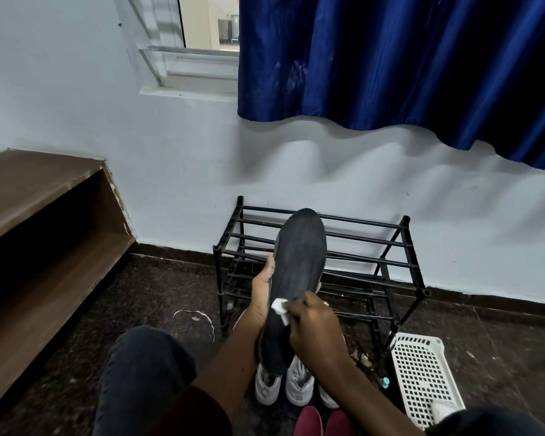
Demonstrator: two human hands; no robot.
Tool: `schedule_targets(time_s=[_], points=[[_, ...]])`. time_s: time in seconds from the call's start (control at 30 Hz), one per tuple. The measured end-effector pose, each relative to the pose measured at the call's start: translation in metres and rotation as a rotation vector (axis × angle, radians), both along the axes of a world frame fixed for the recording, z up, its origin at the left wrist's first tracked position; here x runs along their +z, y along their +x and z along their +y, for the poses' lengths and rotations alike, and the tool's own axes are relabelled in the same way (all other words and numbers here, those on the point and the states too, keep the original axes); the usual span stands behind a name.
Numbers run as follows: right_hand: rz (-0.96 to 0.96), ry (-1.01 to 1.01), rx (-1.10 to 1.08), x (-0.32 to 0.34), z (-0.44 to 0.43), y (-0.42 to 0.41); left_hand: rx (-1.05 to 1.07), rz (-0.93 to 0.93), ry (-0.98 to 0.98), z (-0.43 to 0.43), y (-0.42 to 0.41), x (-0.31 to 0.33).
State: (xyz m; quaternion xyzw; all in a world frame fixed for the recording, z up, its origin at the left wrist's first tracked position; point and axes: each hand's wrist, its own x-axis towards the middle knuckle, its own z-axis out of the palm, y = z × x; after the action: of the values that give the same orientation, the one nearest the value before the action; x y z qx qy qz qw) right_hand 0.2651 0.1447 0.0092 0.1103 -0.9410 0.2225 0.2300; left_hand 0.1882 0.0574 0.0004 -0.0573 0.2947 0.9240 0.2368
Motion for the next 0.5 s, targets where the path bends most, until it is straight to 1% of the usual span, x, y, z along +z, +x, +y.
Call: schedule_targets(time_s=[0.1, 0.17, 0.27, 0.37, 0.43, 0.5], points=[[0.028, 0.000, 0.040, -0.005, 0.005, 0.000, -0.081, -0.033, -0.009, 0.000, 0.001, -0.003], [0.018, 0.029, 0.024, 0.001, 0.010, -0.011, -0.100, -0.038, -0.011, 0.002, -0.004, -0.005], [0.036, 0.074, -0.079, 0.017, 0.020, -0.040, -0.131, 0.065, -0.033, 0.002, -0.005, -0.001], [0.077, 0.060, -0.151, 0.034, 0.025, -0.062, -0.197, 0.129, -0.022, 0.002, 0.001, 0.003], [0.107, 0.061, -0.125, 0.038, 0.022, -0.062, -0.199, 0.158, 0.037, 0.003, 0.002, 0.005], [0.139, 0.068, -0.050, 0.032, 0.016, -0.053, -0.183, 0.139, 0.057, 0.005, 0.000, 0.003]])
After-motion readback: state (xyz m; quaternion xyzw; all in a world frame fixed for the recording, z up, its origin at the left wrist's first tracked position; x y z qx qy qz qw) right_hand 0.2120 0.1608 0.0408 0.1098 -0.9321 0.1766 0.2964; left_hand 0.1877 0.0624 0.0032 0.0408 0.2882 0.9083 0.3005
